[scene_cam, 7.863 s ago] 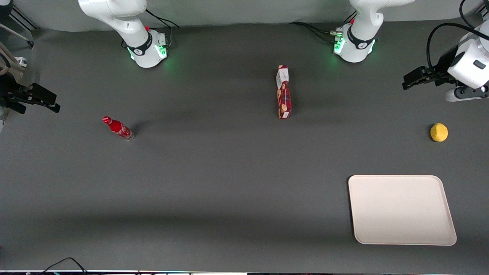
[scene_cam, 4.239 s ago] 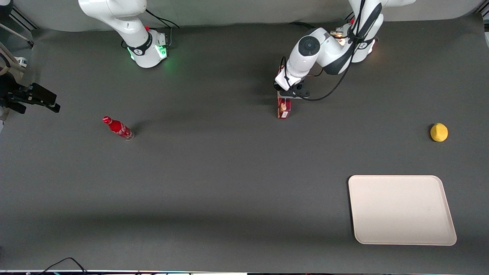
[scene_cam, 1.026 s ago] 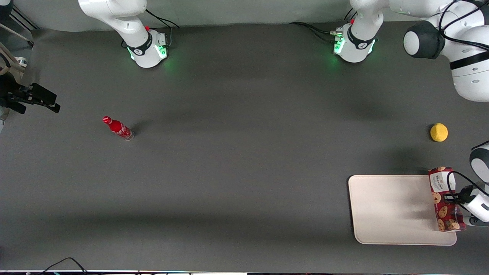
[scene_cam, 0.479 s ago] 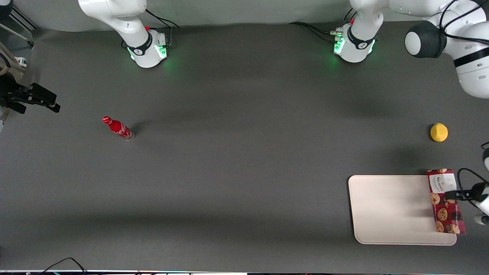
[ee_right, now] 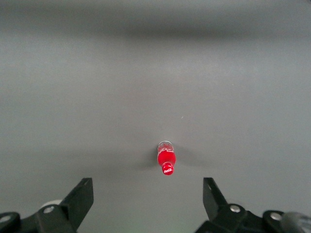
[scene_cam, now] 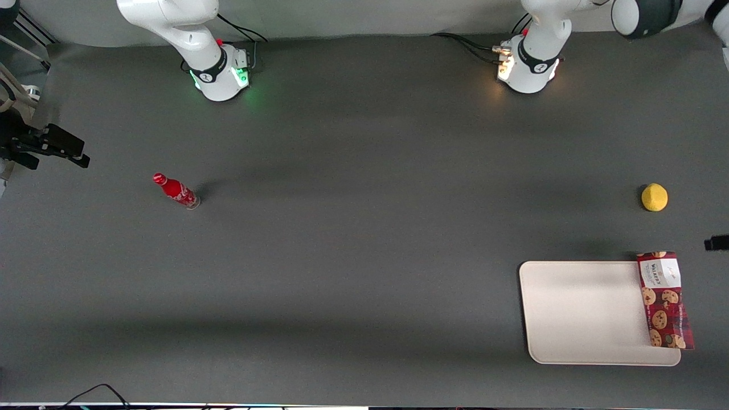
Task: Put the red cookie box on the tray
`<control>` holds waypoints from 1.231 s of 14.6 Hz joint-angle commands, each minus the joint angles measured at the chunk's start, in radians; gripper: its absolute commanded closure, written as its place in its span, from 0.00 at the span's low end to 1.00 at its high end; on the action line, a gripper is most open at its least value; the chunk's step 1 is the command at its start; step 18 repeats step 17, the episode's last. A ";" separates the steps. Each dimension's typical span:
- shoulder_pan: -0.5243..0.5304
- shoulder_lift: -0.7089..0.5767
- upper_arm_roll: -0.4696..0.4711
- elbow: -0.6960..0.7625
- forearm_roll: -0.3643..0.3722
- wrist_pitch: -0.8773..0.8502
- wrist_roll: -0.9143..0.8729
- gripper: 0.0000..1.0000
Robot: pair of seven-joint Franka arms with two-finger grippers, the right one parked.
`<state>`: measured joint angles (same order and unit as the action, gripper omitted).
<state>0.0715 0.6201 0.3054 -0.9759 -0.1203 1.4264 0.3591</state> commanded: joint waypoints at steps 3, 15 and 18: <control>-0.128 -0.395 0.020 -0.387 0.005 -0.060 -0.122 0.00; -0.124 -0.912 -0.232 -1.051 0.192 0.178 -0.256 0.00; -0.125 -0.878 -0.238 -1.000 0.192 0.163 -0.262 0.00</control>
